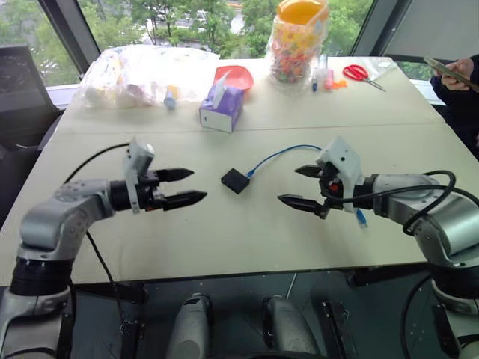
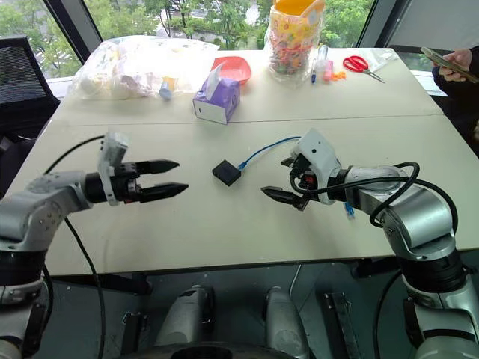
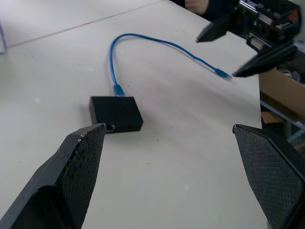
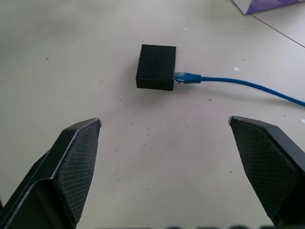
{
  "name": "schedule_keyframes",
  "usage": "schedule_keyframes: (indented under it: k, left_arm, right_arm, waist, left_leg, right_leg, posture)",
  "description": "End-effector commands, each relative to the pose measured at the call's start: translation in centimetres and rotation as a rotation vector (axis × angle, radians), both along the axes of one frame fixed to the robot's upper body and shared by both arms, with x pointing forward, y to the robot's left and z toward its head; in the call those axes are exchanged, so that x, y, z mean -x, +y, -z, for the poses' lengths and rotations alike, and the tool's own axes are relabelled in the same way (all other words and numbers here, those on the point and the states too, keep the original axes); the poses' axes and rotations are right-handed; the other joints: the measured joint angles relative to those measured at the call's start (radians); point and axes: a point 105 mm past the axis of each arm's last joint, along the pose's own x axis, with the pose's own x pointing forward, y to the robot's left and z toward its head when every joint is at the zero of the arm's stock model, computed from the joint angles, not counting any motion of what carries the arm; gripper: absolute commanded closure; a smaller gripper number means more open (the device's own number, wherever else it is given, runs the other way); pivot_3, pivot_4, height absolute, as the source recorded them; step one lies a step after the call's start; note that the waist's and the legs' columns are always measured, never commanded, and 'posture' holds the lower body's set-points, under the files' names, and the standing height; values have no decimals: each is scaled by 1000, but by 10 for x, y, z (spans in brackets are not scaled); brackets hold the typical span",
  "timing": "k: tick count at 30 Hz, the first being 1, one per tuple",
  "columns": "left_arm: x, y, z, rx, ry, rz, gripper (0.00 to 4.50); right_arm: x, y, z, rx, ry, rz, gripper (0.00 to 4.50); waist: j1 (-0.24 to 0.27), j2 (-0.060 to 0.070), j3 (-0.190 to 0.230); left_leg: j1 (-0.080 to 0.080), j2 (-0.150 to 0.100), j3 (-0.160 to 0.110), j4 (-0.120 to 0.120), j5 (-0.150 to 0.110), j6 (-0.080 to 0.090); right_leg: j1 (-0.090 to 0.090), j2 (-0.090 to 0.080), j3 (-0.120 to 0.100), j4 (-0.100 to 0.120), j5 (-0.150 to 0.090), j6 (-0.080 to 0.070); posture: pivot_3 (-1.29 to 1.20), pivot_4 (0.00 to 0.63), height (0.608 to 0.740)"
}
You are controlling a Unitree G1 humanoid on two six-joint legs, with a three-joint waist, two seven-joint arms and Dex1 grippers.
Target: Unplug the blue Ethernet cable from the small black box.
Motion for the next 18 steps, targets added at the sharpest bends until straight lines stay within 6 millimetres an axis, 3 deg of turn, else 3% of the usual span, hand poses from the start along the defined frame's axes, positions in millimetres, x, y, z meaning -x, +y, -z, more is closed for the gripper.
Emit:
schedule_keyframes:
  k: [1,12,18]
  left_arm:
    - [3,3,-6,8,-36,8,27]
    - [8,-5,5,-19,-17,2,27]
    - [7,-16,10,-40,-42,-34,27]
  right_arm:
    - [3,8,-10,-1,-47,-37,0]
    - [-6,3,-10,49,-26,-67,0]
    - [-33,17,-17,113,-20,-159,0]
  waist:
    - [0,0,0]
    - [3,0,0]
    - [-2,0,0]
  left_leg:
    - [0,0,0,0,0,0]
    - [-1,0,0,1,0,0]
    - [0,0,0,1,0,0]
  right_leg:
    - [0,0,0,0,0,0]
    - [0,0,0,0,0,0]
    - [-1,0,0,1,0,0]
  posture:
    - [0,150,735]
    - [0,150,735]
    - [0,150,735]
